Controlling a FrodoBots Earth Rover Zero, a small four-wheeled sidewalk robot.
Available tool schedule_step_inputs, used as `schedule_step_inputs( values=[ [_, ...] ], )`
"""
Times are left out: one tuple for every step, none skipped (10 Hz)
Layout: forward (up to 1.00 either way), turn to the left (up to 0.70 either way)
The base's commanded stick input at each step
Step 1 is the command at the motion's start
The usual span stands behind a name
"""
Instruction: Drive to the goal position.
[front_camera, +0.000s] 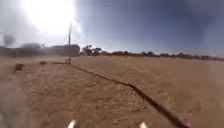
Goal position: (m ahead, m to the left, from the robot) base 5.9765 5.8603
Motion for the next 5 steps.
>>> schedule_step_inputs(
  values=[
    [0.7, 0.0],
    [0.7, 0.0],
    [0.7, 0.0],
    [0.7, 0.0],
    [0.7, 0.0]
  ],
)
